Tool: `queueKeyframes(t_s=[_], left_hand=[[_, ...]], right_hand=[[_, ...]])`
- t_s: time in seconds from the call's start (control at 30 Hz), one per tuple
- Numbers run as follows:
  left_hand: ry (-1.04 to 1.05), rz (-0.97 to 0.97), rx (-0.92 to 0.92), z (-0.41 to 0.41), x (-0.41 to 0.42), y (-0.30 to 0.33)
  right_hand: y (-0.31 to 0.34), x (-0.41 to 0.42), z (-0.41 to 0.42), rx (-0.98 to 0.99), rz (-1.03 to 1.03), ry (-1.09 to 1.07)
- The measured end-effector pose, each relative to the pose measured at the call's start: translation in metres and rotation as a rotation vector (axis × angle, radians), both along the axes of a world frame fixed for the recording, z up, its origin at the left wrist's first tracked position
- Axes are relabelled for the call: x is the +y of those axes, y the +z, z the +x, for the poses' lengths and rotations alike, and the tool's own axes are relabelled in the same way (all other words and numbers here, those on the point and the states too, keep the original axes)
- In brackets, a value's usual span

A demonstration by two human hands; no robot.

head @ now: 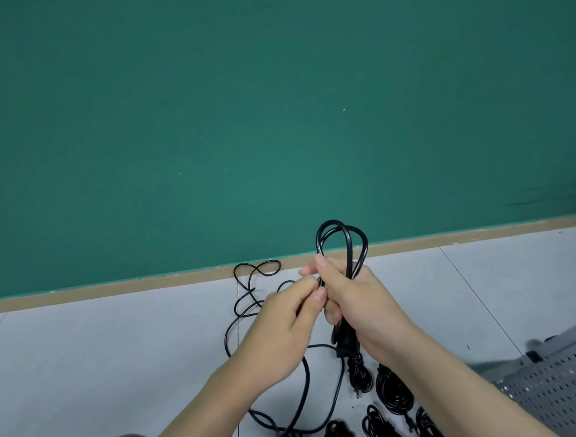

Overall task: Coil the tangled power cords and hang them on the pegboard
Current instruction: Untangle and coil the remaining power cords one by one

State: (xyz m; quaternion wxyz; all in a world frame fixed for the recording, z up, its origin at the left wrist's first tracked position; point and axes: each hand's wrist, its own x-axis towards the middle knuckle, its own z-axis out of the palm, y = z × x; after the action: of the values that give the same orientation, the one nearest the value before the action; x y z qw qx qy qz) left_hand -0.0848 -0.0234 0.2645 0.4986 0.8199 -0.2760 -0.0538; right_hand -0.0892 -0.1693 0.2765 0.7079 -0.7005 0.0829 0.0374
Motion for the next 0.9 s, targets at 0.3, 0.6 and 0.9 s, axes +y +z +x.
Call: queueKeyframes(t_s=[0.3, 0.6, 0.9], left_hand=[[-0.028, 0.275, -0.037, 0.010, 0.026, -0.005], [0.136, 0.183, 0.048, 0.031, 0.076, 0.020], [0.116, -0.061, -0.025, 0.014, 0.060, 0.031]], right_hand=[[0.019, -0.039, 0.024, 0.022, 0.415, -0.251], [0.024, -0.052, 0.028, 0.056, 0.808, -0.256], [0.010, -0.011, -0.001, 0.025, -0.024, 0.218]])
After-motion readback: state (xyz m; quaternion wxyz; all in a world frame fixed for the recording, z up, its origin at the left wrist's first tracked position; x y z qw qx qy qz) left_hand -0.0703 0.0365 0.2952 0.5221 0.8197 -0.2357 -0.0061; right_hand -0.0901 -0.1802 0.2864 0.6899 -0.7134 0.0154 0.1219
